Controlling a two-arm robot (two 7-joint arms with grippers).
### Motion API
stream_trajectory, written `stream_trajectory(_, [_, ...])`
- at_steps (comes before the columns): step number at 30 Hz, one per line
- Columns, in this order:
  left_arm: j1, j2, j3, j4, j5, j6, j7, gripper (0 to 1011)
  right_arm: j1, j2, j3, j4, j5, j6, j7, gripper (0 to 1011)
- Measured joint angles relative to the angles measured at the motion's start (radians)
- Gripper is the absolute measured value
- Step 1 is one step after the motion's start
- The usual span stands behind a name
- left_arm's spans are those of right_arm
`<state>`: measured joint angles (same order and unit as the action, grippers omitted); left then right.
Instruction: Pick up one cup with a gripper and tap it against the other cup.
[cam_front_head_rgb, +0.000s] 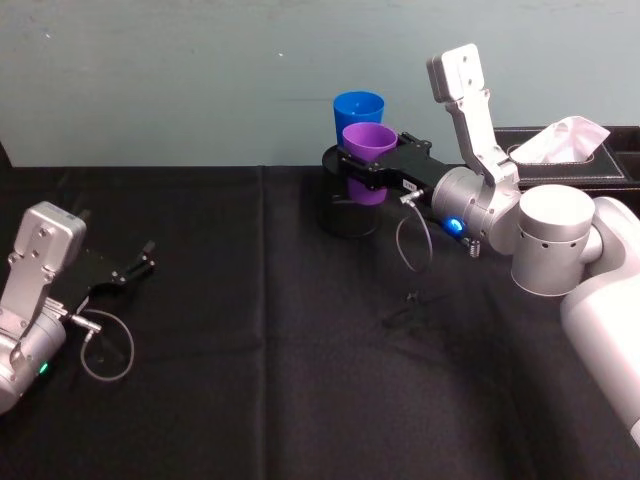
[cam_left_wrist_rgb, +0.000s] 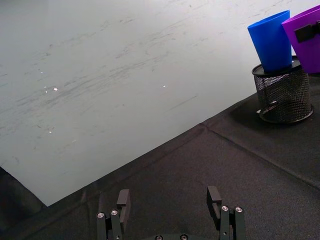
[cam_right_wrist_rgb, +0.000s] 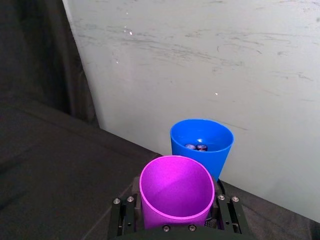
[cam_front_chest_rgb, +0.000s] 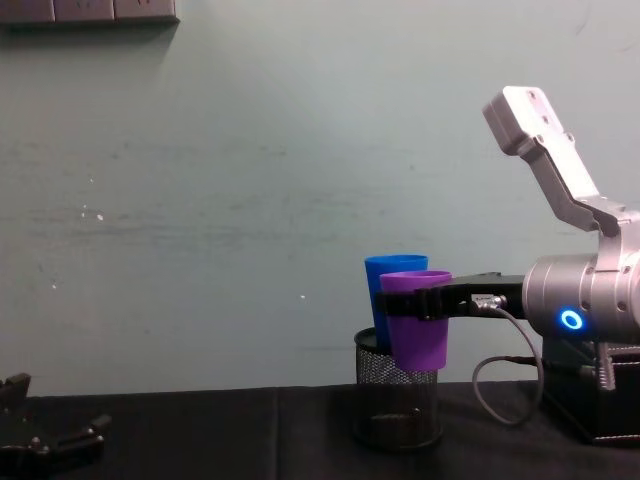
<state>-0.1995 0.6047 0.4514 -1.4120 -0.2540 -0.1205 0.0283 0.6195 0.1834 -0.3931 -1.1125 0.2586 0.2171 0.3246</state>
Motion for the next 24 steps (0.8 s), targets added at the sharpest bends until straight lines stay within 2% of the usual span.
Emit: stream_trajectory(24, [0.000, 0.000, 0.000, 0.000, 0.000, 0.000, 0.000, 1000, 0.000, 0.000, 0.000, 0.000, 0.000, 0.000, 0.000, 741])
